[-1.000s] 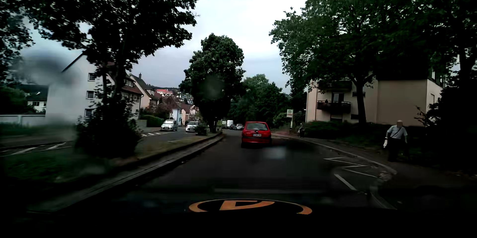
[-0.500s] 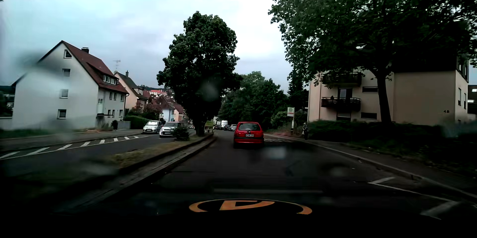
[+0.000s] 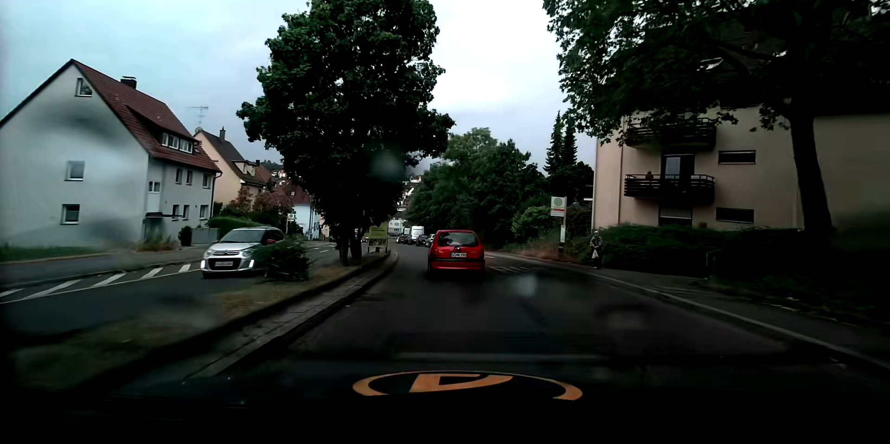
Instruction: Follow the waypoints while adhering to traffic rules and regulations
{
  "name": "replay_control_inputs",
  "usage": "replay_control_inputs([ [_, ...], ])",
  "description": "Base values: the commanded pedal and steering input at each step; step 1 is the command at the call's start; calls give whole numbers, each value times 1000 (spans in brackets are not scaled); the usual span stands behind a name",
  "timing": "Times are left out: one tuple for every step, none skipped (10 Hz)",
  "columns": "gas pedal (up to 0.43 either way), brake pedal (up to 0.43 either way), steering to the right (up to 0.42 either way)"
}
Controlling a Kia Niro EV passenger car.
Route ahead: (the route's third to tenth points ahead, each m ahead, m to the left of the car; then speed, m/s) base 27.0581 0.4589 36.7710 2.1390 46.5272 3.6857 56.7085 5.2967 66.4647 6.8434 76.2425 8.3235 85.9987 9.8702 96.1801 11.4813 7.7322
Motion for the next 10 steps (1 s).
replay_control_inputs([
  [20,0,-2],
  [20,0,-3],
  [20,0,-5],
  [20,0,-11],
  [20,0,-17],
  [20,0,-25],
  [20,0,-30],
  [20,0,-30],
  [20,0,-29],
  [20,0,-29],
])
